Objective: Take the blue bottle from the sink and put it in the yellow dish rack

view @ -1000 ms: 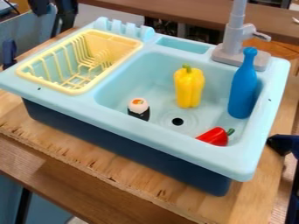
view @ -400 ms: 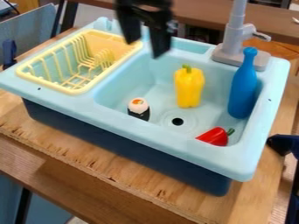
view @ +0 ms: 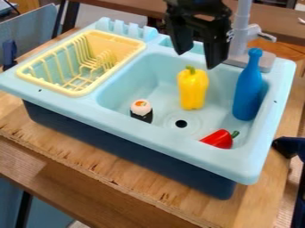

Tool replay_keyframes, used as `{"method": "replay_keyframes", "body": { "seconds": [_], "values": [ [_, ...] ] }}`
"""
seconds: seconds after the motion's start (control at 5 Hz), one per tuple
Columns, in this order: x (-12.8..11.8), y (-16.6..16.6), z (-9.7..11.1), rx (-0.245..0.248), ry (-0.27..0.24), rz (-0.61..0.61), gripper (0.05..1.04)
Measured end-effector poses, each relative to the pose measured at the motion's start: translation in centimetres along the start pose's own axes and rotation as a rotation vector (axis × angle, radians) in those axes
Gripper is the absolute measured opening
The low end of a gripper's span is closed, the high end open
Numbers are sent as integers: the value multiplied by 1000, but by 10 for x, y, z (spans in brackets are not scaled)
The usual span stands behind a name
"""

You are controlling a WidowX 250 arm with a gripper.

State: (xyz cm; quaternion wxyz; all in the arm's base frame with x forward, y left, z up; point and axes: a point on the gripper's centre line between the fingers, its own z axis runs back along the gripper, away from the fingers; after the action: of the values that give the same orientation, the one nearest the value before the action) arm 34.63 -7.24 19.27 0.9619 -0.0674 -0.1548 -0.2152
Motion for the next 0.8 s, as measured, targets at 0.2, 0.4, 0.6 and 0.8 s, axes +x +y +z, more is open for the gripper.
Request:
{"method": "replay_keyframes", "body": {
  "seconds": [0.2, 0.4, 0.6, 0.8],
  "values": [
    [13, -6, -7, -1, -19, -26, 1000],
    [22, -12, -10, 45, -55, -13, 1000],
    [36, -21, -8, 49, -77, -9, 1000],
    [45, -20, -21, 33, -19, -6, 999]
  ]
}}
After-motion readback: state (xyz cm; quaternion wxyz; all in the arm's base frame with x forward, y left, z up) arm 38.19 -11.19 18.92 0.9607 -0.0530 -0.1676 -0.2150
